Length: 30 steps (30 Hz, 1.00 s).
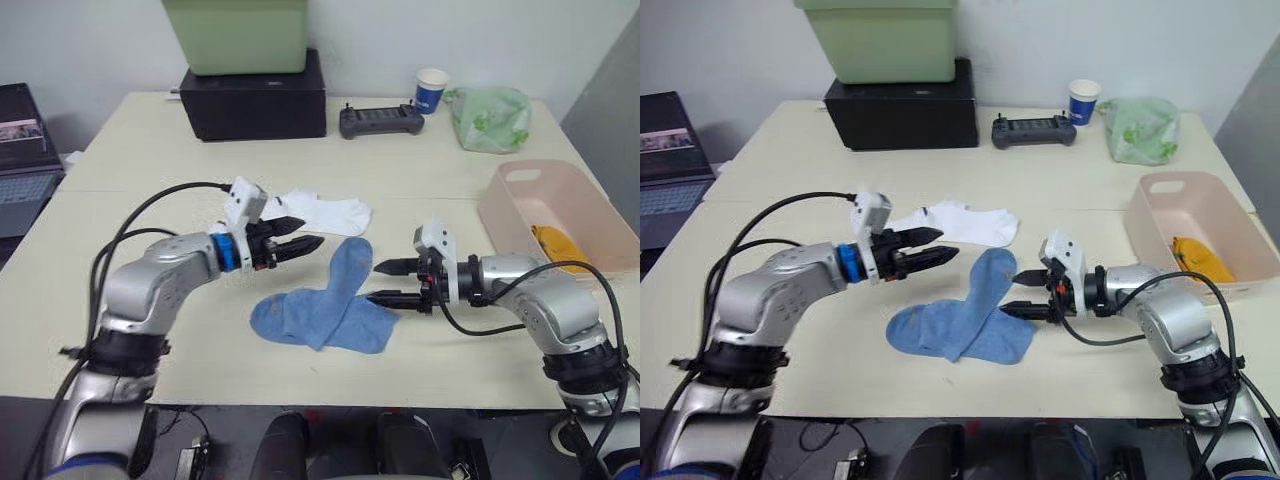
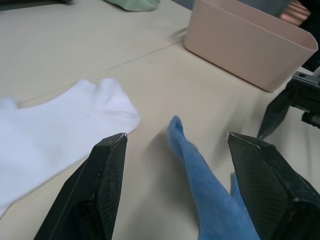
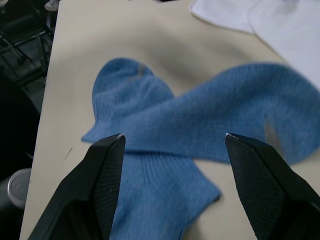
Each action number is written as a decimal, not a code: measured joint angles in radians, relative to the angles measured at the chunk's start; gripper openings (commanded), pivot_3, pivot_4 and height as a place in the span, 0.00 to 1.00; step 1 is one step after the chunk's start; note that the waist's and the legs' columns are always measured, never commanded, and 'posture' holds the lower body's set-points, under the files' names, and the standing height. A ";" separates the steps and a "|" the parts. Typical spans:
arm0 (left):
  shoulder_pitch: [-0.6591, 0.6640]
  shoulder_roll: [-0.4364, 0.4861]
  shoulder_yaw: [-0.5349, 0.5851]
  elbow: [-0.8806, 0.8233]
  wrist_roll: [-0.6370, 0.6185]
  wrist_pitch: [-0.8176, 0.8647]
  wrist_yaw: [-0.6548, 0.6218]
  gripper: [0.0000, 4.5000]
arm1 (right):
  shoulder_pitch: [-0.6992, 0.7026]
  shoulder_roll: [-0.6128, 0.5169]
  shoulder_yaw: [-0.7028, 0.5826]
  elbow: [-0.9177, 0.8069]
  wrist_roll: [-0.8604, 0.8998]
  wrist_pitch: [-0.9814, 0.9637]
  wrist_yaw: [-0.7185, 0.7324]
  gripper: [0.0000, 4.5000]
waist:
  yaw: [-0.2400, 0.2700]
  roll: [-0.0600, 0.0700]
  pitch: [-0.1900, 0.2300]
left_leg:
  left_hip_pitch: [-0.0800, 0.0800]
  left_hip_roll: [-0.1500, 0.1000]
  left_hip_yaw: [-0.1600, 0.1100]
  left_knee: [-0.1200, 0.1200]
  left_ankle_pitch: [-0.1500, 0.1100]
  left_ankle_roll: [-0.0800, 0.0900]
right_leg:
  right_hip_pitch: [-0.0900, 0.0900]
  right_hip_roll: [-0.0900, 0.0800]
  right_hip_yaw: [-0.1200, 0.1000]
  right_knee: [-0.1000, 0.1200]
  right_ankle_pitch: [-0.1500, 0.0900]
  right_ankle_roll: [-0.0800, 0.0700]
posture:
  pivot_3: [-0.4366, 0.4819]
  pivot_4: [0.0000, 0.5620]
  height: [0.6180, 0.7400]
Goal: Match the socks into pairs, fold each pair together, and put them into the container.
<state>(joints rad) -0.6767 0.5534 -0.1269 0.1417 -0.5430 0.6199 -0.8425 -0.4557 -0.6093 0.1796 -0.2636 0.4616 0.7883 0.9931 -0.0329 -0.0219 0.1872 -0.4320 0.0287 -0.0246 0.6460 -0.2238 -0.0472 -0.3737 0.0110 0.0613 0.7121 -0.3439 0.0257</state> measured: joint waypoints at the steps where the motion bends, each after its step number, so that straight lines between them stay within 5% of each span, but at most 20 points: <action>1: -0.040 -0.025 -0.026 0.063 0.037 -0.033 -0.017 0.74 | 0.006 0.007 0.003 -0.014 0.001 0.002 -0.009 0.75 | -0.001 0.000 0.000 | 0.000 0.000 0.000 0.000 0.000 0.000 | 0.000 0.002 0.000 0.001 0.000 0.000 | 0.48 0.27 1.00; 3: -0.133 -0.094 -0.075 0.220 0.114 -0.102 -0.047 0.74 | 0.012 0.027 0.001 -0.038 0.001 0.007 -0.042 0.75 | 0.000 0.000 0.000 | 0.000 -0.001 -0.001 0.000 0.000 0.000 | 0.000 0.003 -0.001 0.001 0.000 0.000 | 0.48 0.27 1.00; 6: -0.214 -0.173 -0.136 0.390 0.209 -0.185 -0.093 0.61 | 0.019 0.045 -0.003 -0.071 0.003 0.027 -0.091 0.76 | -0.001 0.000 0.000 | 0.000 -0.001 0.000 0.000 0.000 0.000 | 0.000 0.004 0.000 0.001 0.000 0.000 | 0.48 0.27 1.00; 14: -0.224 -0.195 -0.139 0.491 0.286 -0.216 -0.196 0.04 | 0.055 0.045 -0.022 -0.100 0.031 0.053 -0.155 0.76 | -0.002 0.000 0.000 | 0.000 0.001 -0.002 0.001 0.000 0.000 | -0.001 0.003 0.001 0.003 0.000 0.000 | 0.48 0.27 1.00; 23: -0.118 -0.126 -0.022 0.313 0.271 -0.125 -0.163 0.02 | 0.083 0.068 -0.013 -0.104 0.034 0.053 -0.168 0.76 | -0.003 0.000 0.000 | 0.000 0.004 -0.002 0.001 0.000 0.000 | -0.001 0.002 0.002 0.002 0.000 0.000 | 0.48 0.27 1.00; 30: 0.011 -0.144 0.195 0.098 0.197 -0.089 0.046 0.02 | 0.078 0.147 0.057 -0.070 0.050 0.088 -0.166 0.76 | 0.001 0.000 0.000 | 0.000 0.003 -0.003 0.002 0.000 0.000 | 0.000 -0.003 0.001 0.003 0.000 0.000 | 0.48 0.27 1.00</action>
<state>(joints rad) -0.6654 0.4099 0.0677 0.2393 -0.3460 0.5304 -0.7968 -0.3780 -0.4619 0.2364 -0.3333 0.5119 0.8763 0.8271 -0.0323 -0.0220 0.1873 -0.4323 0.0315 -0.0278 0.6475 -0.2235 -0.0474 -0.3735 0.0084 0.0627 0.7147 -0.3438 0.0256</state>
